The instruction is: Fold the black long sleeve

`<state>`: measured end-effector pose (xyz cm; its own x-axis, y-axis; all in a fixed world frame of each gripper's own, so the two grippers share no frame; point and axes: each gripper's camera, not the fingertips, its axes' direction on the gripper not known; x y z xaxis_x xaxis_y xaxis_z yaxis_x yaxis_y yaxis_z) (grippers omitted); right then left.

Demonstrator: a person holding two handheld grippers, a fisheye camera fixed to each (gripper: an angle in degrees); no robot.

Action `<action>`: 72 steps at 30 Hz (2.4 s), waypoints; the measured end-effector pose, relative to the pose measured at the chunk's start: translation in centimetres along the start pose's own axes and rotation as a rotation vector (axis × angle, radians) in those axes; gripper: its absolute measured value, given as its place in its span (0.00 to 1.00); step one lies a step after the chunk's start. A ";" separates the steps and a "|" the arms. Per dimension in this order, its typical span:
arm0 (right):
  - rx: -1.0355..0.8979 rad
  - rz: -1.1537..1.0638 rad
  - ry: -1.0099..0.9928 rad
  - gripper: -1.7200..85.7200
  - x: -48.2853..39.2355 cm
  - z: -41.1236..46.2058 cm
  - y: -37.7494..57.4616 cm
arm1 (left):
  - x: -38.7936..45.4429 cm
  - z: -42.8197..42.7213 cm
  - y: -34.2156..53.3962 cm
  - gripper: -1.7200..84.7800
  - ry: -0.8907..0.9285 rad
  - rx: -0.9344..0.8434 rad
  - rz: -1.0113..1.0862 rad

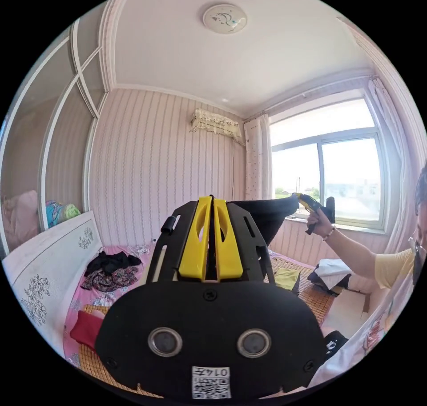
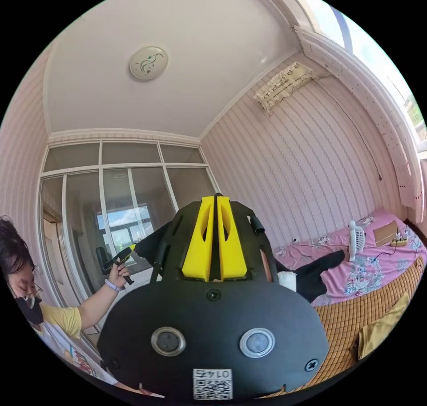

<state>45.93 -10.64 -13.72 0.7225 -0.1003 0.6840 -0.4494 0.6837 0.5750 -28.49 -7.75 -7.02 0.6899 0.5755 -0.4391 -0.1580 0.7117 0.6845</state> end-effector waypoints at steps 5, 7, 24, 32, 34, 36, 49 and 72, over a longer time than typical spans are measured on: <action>-0.301 0.089 0.126 0.02 7.4 -0.6 11.9 | -4.6 5.5 10.9 0.01 0.036 -0.236 -0.220; -0.431 0.136 0.187 0.02 10.2 -0.8 17.5 | -5.4 7.6 19.1 0.01 0.043 -0.393 -0.305; -1.100 0.495 0.443 0.11 18.9 -1.2 43.2 | -7.9 9.8 48.0 0.01 0.019 -0.966 -0.867; -1.286 0.290 0.488 0.04 17.6 5.1 45.9 | -8.9 12.9 48.2 0.01 0.003 -1.006 -0.866; -1.251 0.334 0.488 0.03 18.2 4.7 45.2 | -9.1 13.7 48.3 0.01 0.004 -1.022 -0.874; -1.189 0.397 0.469 0.03 19.0 3.4 44.0 | -9.1 14.1 48.1 0.01 -0.008 -1.032 -0.857; -1.195 0.555 0.491 0.04 19.9 0.6 44.0 | -7.7 15.4 48.7 0.01 -0.168 -1.202 -0.837; -1.118 0.434 0.544 0.11 14.5 -3.7 43.7 | -3.7 5.2 47.7 0.09 -0.182 -0.978 -0.743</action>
<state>38.69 20.42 19.68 0.8663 0.3999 0.2995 -0.2128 0.8377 -0.5029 -34.90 21.97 30.28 0.9132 -0.1038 -0.3941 -0.0935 0.8879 -0.4504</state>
